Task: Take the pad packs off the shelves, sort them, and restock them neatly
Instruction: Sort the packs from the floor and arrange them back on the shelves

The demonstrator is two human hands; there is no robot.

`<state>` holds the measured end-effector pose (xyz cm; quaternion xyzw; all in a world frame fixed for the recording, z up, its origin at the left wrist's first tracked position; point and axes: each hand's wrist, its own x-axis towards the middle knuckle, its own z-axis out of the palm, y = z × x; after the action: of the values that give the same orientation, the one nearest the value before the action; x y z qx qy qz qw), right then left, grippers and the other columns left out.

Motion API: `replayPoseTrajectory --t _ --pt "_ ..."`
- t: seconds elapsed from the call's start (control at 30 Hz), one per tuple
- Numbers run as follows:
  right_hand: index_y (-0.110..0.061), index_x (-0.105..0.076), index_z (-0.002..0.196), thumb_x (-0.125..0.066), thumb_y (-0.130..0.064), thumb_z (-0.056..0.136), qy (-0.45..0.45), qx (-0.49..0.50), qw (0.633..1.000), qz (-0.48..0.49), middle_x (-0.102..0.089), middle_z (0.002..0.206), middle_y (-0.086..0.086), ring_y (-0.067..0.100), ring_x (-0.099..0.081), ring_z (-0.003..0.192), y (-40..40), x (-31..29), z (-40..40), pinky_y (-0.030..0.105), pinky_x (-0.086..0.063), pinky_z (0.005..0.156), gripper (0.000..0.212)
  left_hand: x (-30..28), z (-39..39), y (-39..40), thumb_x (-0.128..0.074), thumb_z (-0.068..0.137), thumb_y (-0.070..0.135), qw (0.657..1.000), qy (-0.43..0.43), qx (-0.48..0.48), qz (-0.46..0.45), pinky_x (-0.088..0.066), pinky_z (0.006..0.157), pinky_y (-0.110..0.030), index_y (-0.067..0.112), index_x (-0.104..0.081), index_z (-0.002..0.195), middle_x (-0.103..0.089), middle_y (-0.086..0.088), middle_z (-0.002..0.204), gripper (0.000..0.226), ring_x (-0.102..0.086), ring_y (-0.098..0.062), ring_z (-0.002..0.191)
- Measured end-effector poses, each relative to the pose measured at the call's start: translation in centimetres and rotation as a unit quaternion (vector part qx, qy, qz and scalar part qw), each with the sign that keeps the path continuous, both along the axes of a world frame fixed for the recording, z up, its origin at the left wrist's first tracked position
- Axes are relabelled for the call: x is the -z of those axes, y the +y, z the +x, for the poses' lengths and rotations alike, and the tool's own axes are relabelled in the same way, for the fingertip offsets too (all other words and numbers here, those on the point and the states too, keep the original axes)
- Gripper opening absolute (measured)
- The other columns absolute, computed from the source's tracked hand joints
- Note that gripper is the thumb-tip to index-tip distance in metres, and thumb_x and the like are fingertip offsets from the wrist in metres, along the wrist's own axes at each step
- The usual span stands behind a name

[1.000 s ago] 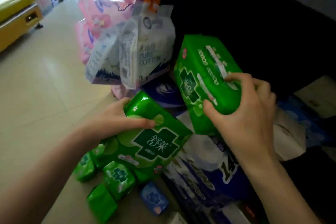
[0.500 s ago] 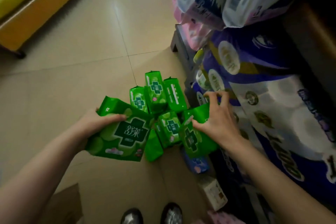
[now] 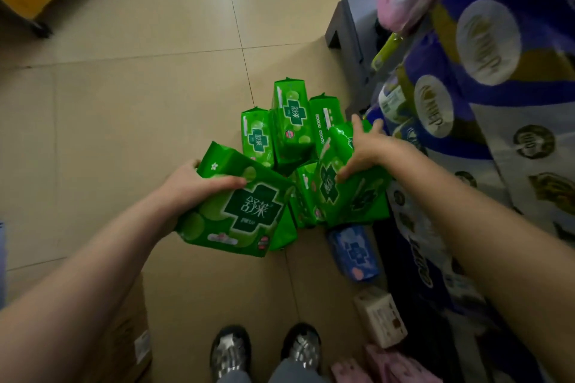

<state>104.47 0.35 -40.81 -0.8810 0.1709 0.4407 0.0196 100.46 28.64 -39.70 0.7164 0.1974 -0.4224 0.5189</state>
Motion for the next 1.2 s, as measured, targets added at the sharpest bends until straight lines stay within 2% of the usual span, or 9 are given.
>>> replayPoseTrajectory --t 0.1,0.23,0.33,0.47,0.53,0.7,0.9,1.03,1.2 --pt "-0.026 0.015 0.149 -0.079 -0.041 0.07 -0.044 -0.001 0.999 0.011 0.016 0.154 0.019 0.047 -0.01 0.139 0.4 -0.8 -0.7 0.054 -0.027 0.11 0.124 0.2 0.6 -0.7 -0.077 0.051 0.036 1.0 -0.001 -0.013 -0.004 -0.053 0.05 -0.027 0.012 -0.051 0.12 -0.069 -0.01 0.093 0.078 -0.069 -0.023 0.074" --pt "-0.021 -0.025 0.142 -0.071 -0.046 0.075 -0.299 -0.025 0.954 0.004 -0.018 0.144 0.016 0.041 -0.038 0.123 2.1 -0.7 -1.3 0.049 -0.041 0.096 0.086 0.8 0.8 -0.5 -0.077 0.05 0.037 0.999 -0.018 -0.048 0.003 -0.053 0.057 -0.03 0.01 -0.049 0.122 -0.067 -0.012 0.098 0.082 -0.068 -0.026 0.079" --pt "-0.012 -0.04 0.127 -0.066 -0.046 0.078 -0.415 -0.005 0.91 -0.007 -0.03 0.135 0.016 0.035 -0.038 0.119 2.8 1.3 -3.3 0.043 -0.042 0.093 0.066 1.4 0.6 0.1 -0.077 0.045 0.039 0.998 -0.017 -0.061 0.005 -0.054 0.06 -0.032 0.01 -0.051 0.12 -0.068 -0.012 0.097 0.084 -0.068 -0.027 0.079" --pt "-0.008 -0.045 0.126 -0.073 -0.036 0.074 -0.499 0.025 0.864 0.056 -0.026 0.141 0.021 0.037 -0.028 0.129 2.8 3.4 -3.4 0.039 -0.027 0.107 0.065 2.8 0.5 0.7 -0.082 0.057 0.035 0.998 -0.017 -0.061 0.014 -0.055 0.068 -0.035 0.013 -0.05 0.12 -0.067 -0.011 0.1 0.074 -0.067 -0.027 0.083" --pt "-0.012 -0.034 0.139 -0.076 -0.033 0.072 -0.489 0.056 0.866 0.084 -0.013 0.149 0.023 0.037 -0.016 0.138 2.6 4.4 -3.0 0.04 -0.02 0.113 0.081 3.4 0.3 0.9 -0.081 0.061 0.033 0.997 -0.018 -0.067 0.013 -0.055 0.066 -0.034 0.014 -0.05 0.121 -0.067 -0.011 0.101 0.07 -0.067 -0.026 0.083" --pt "-0.031 0.008 0.149 -0.07 -0.045 0.079 -0.225 0.085 0.971 -0.01 0.005 0.154 0.021 0.046 -0.013 0.137 2.7 8.4 -4.0 0.055 -0.02 0.108 0.106 4.9 -0.8 1.2 -0.08 0.065 0.03 0.997 -0.014 -0.078 0.011 -0.054 0.064 -0.031 0.013 -0.051 0.119 -0.067 -0.01 0.101 0.063 -0.067 -0.024 0.083" --pt "-0.034 -0.008 0.149 -0.066 -0.052 0.08 -0.165 0.035 0.985 0.028 -0.008 0.151 0.02 0.048 -0.026 0.132 1.3 6.1 -0.8 0.051 -0.032 0.104 0.092 6.0 -1.4 1.8 -0.082 0.055 0.033 0.995 0.003 -0.099 0.025 -0.054 0.064 -0.033 0.01 -0.048 0.123 -0.066 -0.012 0.104 0.079 -0.067 -0.026 0.084" --pt "-0.027 -0.033 0.137 -0.068 -0.045 0.077 -0.294 0.041 0.955 0.024 -0.03 0.136 0.018 0.042 -0.036 0.122 2.6 3.5 -0.5 0.042 -0.039 0.093 0.072 6.7 -1.4 2.3 -0.082 0.06 0.034 0.99 -0.008 -0.134 0.032 -0.056 0.075 -0.038 0.011 -0.05 0.121 -0.067 -0.012 0.106 0.073 -0.067 -0.028 0.087" --pt "-0.022 -0.037 0.13 -0.071 -0.034 0.077 -0.339 0.127 0.908 0.212 -0.037 0.115 0.009 0.021 -0.045 0.098 8.0 3.8 -0.2 0.018 -0.032 0.073 0.064 8.3 -1.9 3.4 -0.086 0.054 0.037 0.977 -0.011 -0.206 0.047 -0.055 0.078 -0.039 0.011 -0.05 0.119 -0.065 -0.01 0.107 0.079 -0.065 -0.027 0.09"
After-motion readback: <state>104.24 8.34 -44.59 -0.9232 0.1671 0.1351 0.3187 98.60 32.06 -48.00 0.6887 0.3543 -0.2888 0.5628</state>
